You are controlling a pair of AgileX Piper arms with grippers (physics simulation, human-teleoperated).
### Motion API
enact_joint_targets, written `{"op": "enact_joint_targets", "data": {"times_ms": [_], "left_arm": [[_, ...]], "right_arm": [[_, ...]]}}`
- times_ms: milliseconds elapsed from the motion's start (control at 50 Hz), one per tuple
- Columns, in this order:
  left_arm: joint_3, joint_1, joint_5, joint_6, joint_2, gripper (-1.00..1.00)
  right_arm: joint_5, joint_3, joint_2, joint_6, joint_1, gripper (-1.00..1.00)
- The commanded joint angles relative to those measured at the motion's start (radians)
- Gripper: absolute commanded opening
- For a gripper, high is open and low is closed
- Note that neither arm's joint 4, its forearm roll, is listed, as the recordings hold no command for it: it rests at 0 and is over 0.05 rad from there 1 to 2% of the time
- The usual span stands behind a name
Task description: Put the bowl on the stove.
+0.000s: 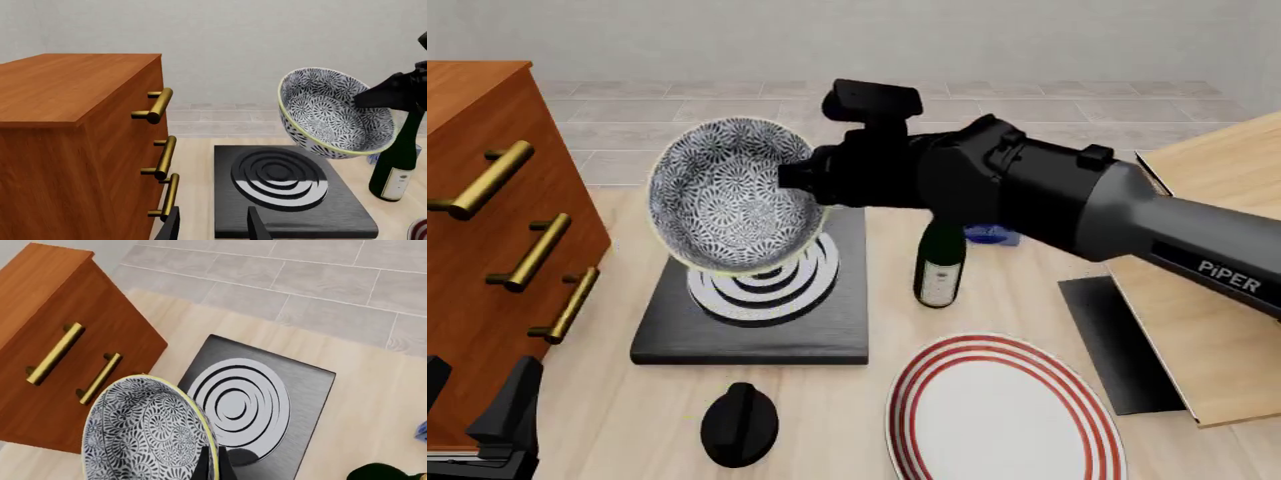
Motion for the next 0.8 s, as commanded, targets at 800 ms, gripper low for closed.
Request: {"op": "enact_joint_targets", "data": {"times_ms": [800], "left_arm": [[0.0, 0.0, 0.0, 0.0, 0.0, 1.0]], "right_arm": [[0.054, -0.254, 0.252, 0.011, -0.106, -1.0]]}}
